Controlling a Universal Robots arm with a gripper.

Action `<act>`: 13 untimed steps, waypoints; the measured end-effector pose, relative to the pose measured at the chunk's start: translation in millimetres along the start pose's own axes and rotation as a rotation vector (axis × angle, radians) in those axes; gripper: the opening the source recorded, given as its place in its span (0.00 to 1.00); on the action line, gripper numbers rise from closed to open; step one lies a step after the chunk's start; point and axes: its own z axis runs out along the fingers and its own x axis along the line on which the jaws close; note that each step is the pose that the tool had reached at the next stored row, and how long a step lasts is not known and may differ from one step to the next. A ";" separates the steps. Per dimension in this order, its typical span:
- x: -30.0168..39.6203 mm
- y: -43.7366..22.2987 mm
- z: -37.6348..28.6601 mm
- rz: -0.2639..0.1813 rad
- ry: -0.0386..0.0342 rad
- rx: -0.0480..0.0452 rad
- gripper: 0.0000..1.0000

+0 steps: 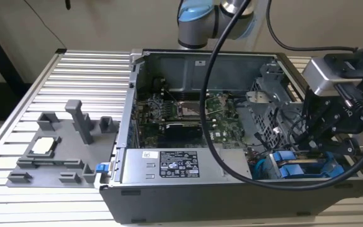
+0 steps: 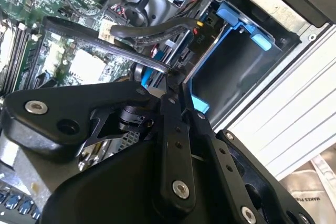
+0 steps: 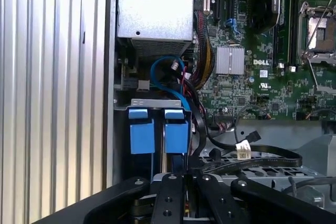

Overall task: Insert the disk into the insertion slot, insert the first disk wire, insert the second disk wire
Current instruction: 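Insert the second disk wire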

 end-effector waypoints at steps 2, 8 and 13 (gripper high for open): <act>0.7 0.0 0.7 0.000 -0.0025 0.0014 0.16; 3.4 -1.5 3.5 -0.001 -0.0170 0.0060 0.16; 5.7 -5.0 5.7 -0.001 -0.0205 0.0061 0.16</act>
